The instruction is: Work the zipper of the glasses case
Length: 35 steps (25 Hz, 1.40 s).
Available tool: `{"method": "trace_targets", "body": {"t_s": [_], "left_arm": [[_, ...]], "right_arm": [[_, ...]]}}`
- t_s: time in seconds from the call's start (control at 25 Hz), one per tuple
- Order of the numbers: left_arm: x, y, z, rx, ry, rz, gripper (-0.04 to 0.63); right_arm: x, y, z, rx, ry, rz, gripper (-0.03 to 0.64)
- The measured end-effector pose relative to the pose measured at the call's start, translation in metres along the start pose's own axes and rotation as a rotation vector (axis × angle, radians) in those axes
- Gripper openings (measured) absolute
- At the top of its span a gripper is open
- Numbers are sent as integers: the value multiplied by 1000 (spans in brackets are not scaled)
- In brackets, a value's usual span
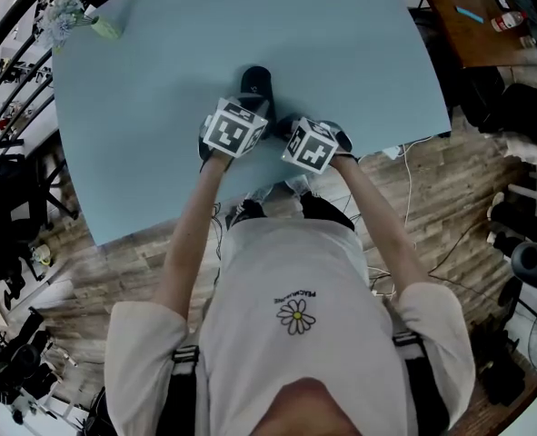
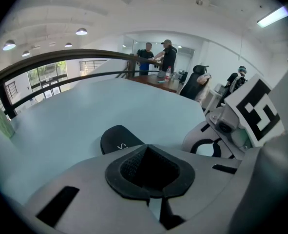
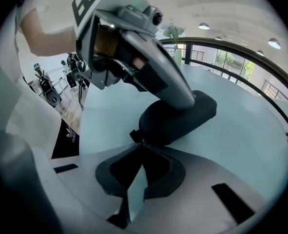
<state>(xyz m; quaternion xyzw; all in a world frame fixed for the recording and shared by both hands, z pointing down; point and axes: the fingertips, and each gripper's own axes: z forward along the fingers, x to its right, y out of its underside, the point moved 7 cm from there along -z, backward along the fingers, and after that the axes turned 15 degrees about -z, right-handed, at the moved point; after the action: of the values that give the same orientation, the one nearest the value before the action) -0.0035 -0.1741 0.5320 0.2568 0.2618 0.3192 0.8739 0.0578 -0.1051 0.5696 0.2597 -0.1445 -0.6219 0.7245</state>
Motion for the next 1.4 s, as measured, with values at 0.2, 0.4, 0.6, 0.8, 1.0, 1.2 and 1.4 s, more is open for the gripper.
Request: {"method": "trace_targets", "body": {"t_s": [0.2,0.4,0.6,0.8,1.0,1.2,1.4], "left_arm": [[-1,-2,-3,-17,12,34,14],[11,-5,-9,-34,11,122,15],[28,-14,9,-56,51,192,15],[35,-20,24,-116,66,207,15],[41,-17,27,-163,51,264,15],[41,-14,27,-174,52,278,15],[39,-10,24,-166,61,295,15]], "right_arm": [[-7,-6,3,-17,18,-48,8],[-5,20,-27,-150,-25,-298,8],[11,77,-56,-312,18,-320,8],[23,96,-67,-292,80,-159,8],[6,96,-67,-261,147,-50,8],[-13,84,-63,-228,139,95,8],[-31,66,-53,-229,103,120,8]]}}
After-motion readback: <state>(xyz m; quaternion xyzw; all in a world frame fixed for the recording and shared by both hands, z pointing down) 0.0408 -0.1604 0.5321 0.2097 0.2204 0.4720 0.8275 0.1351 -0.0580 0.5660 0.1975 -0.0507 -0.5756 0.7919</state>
